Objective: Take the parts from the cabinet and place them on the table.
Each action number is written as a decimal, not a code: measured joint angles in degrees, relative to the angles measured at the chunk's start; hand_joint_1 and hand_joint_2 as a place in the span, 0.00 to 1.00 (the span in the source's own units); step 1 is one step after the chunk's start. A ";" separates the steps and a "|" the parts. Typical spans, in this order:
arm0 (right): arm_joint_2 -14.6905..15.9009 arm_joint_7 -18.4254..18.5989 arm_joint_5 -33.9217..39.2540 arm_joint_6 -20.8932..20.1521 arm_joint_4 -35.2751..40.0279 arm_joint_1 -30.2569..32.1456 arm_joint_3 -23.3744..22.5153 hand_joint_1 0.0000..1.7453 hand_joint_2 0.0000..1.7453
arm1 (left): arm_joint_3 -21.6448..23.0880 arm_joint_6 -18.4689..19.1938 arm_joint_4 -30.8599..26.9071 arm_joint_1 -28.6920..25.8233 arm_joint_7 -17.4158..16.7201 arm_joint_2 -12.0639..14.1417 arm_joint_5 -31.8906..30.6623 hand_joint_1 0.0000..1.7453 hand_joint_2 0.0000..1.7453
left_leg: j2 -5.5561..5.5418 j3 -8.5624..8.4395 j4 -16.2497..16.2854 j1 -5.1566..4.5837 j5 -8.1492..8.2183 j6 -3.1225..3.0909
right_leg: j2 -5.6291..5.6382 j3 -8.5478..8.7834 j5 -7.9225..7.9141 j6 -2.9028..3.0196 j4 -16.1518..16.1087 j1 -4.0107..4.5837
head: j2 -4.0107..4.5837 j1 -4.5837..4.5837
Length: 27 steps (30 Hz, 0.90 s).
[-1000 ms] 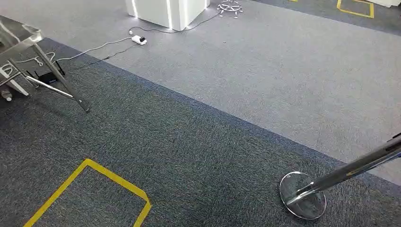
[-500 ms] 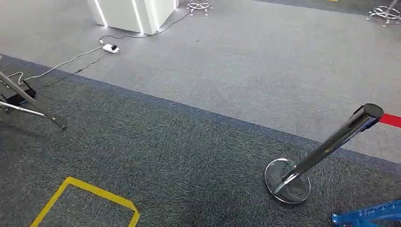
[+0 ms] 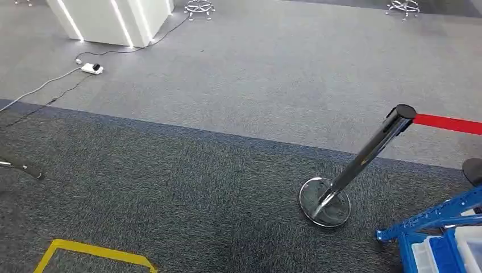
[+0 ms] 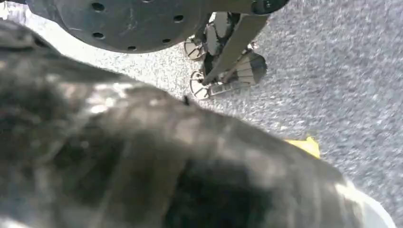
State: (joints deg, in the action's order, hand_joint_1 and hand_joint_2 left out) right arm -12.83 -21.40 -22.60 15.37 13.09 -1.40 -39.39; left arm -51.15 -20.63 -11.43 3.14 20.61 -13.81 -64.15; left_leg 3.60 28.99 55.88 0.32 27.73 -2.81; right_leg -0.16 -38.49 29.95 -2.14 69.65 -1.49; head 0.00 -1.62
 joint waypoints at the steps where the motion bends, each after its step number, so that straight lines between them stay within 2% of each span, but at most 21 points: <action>1: 0.07 0.00 0.00 0.00 -0.02 -0.01 0.00 0.00 0.00 | -0.02 0.00 0.00 0.02 0.00 -0.02 0.00 0.00 0.00 | 0.51 -0.13 0.40 0.19 0.41 0.34 | -0.94 2.89 -2.59 -0.18 -5.45 -0.20 | 0.00 -0.02; 2: 0.07 -0.02 -0.02 0.00 0.00 -0.06 0.00 0.00 0.00 | -0.02 0.00 -0.02 0.03 0.02 0.02 0.02 0.00 0.00 | 0.99 -0.18 0.89 0.13 0.90 0.84 | -3.39 5.11 -3.62 -0.30 -9.90 -0.23 | 0.00 -0.04; 3: 0.07 -0.02 -0.04 -0.02 -0.02 -0.25 0.00 0.00 0.00 | -0.07 0.00 0.00 0.09 0.00 0.07 0.00 0.00 0.00 | 1.38 0.18 1.33 -0.33 1.39 1.36 | -4.47 5.21 -2.81 0.21 -10.03 0.49 | 0.00 -0.07; 4: 0.07 -0.04 -0.07 -0.02 -0.02 -0.32 0.00 0.00 0.00 | -0.13 0.00 0.00 0.12 0.04 0.07 0.00 0.00 0.00 | 1.66 -0.02 1.41 -0.29 1.63 1.70 | -3.47 5.06 -2.85 0.87 -10.04 0.30 | 0.00 0.18; 6: 0.13 -0.04 -0.11 0.00 -0.02 -0.14 0.00 0.00 0.00 | -0.17 0.00 0.00 0.31 0.09 0.04 0.02 0.00 0.00 | 2.61 -0.79 1.24 -0.18 1.75 2.21 | -2.52 4.86 -2.70 1.50 -9.97 0.74 | 0.00 0.17; 7: 0.15 -0.02 -0.11 0.00 -0.02 -0.15 0.00 0.00 0.00 | -0.17 0.00 0.00 0.36 0.11 0.04 0.00 0.00 0.00 | 3.16 -0.96 1.30 -0.01 1.95 2.60 | -1.76 4.94 -2.93 2.00 -10.31 0.52 | 0.00 0.15; 8: 0.15 -0.02 -0.15 0.00 -0.02 -0.14 0.00 0.00 0.00 | -0.20 0.00 0.00 0.37 0.11 0.04 0.00 0.00 0.00 | 1.62 -0.79 1.94 0.37 2.71 3.00 | -1.21 5.21 -3.14 2.35 -10.58 0.31 | 0.00 0.20; 9: 0.15 -0.02 -0.15 0.00 -0.02 -0.15 0.00 0.00 0.00 | -0.22 0.00 0.00 0.36 0.15 0.04 0.00 0.00 0.00 | -0.86 0.04 3.93 0.39 4.29 3.08 | -0.74 5.18 -3.20 2.58 -10.65 0.30 | 0.00 0.20; 10: 0.20 -0.04 -0.15 0.00 -0.02 -0.22 0.00 0.00 0.00 | -0.26 0.00 0.00 0.31 0.15 0.04 0.00 0.00 0.00 | -2.29 2.13 8.24 0.45 6.92 3.12 | -0.28 5.04 -3.28 2.97 -10.64 0.38 | 0.00 0.24; 12: 0.20 -0.02 -0.17 0.00 -0.02 -0.25 0.00 0.00 0.00 | -0.39 0.02 0.00 0.16 0.15 0.04 -0.02 0.00 0.00 | -3.08 6.88 17.68 0.45 10.61 3.07 | 1.09 4.88 -3.33 3.21 -10.60 0.73 | 0.00 0.24; 13: 0.20 -0.02 -0.17 0.00 -0.02 -0.23 0.00 0.00 0.00 | -0.46 0.02 0.00 0.12 0.15 0.04 0.00 0.00 0.00 | -3.09 8.20 19.86 0.44 10.37 2.93 | 1.89 4.89 -3.33 3.21 -10.57 0.88 | 0.00 0.26; 14: 0.20 0.06 -0.15 0.00 -0.02 -0.19 0.00 0.00 0.00 | -0.52 0.02 0.00 0.02 0.13 0.04 0.00 0.00 0.00 | -3.11 8.09 19.04 0.41 8.91 2.70 | 2.65 5.00 -3.33 3.21 -10.55 0.98 | 0.00 0.24; 16: 0.20 0.13 -0.15 -0.02 -0.02 -0.16 0.00 0.00 0.00 | -0.65 0.00 0.00 0.01 0.04 0.04 0.02 0.00 0.00 | -3.73 4.59 10.44 0.37 3.25 2.06 | 4.28 5.26 -3.33 3.20 -10.51 1.08 | 0.00 0.26; 17: 0.20 0.17 -0.15 -0.09 -0.02 -0.18 0.00 0.00 0.00 | -0.74 0.00 0.00 0.02 0.04 0.04 0.00 0.00 0.00 | -5.39 2.28 5.09 0.37 0.61 1.69 | 4.92 5.37 -3.33 3.19 -10.50 1.06 | 0.00 0.24; 18: 0.11 0.33 -0.17 -0.20 -0.07 -0.25 0.00 0.00 0.00 | -0.81 0.00 0.00 -0.07 -0.02 0.13 0.00 0.00 0.00 | -7.98 1.45 2.85 0.23 1.12 1.52 | 5.32 5.18 -3.37 2.97 -10.40 1.18 | 0.00 0.20; 20: 0.11 0.46 -0.17 -0.28 -0.09 -0.30 0.00 0.00 0.00 | -0.85 0.00 0.00 0.29 -0.02 0.13 -0.02 0.00 0.00 | -7.05 1.51 2.31 -0.04 0.86 1.64 | 6.22 4.78 -3.62 2.20 -10.40 0.84 | 0.00 0.24; 22: 0.09 0.50 -0.17 -0.33 -0.13 -0.04 -0.02 0.00 0.00 | -0.85 0.00 0.00 0.43 -0.04 0.13 0.00 0.00 0.00 | -6.28 1.15 2.05 -0.25 0.56 1.09 | 7.18 4.65 -3.93 1.30 -10.83 0.62 | 0.00 0.22; 23: 0.09 0.50 -0.18 -0.35 -0.17 -0.01 -0.04 0.00 0.00 | -0.87 0.00 0.00 0.38 -0.18 0.09 0.00 0.00 0.00 | -5.28 0.92 1.05 0.40 -0.15 0.43 | 6.16 4.42 -3.54 1.24 -10.05 0.68 | 0.00 0.15; 24: 0.09 0.48 -0.20 -0.46 -0.17 -0.01 -0.04 0.00 0.00 | -0.87 0.00 0.00 0.26 -0.15 0.07 0.00 0.00 0.00 | -4.67 0.85 0.73 0.25 -0.31 0.10 | 3.30 3.58 -2.16 1.23 -8.45 1.00 | 0.00 0.18; 25: 0.09 0.48 -0.20 -0.59 -0.17 -0.08 -0.04 0.00 0.00 | -0.87 0.00 0.00 0.15 -0.17 0.07 0.00 0.00 0.00 | -3.92 0.92 0.73 0.18 -0.37 -0.26 | 1.69 1.66 0.38 1.06 -4.61 1.02 | 0.00 0.02; 27: 0.09 0.57 -0.24 -0.83 -0.17 -0.16 -0.04 0.00 0.00 | -0.90 -0.02 0.00 -0.09 -0.20 0.07 0.00 0.00 0.00 | -2.37 1.07 0.77 -0.03 -0.30 -0.34 | 0.86 -2.41 4.31 0.66 3.99 0.77 | 0.00 0.04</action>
State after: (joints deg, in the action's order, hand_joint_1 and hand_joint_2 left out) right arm -12.74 -20.83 -22.84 14.53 12.92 -1.56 -39.43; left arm -52.04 -20.65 -11.43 3.06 20.41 -13.75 -64.15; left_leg 1.23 30.07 56.65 0.29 27.43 -3.14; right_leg 0.70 -40.90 34.26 -1.48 73.64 -0.72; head 0.00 -1.57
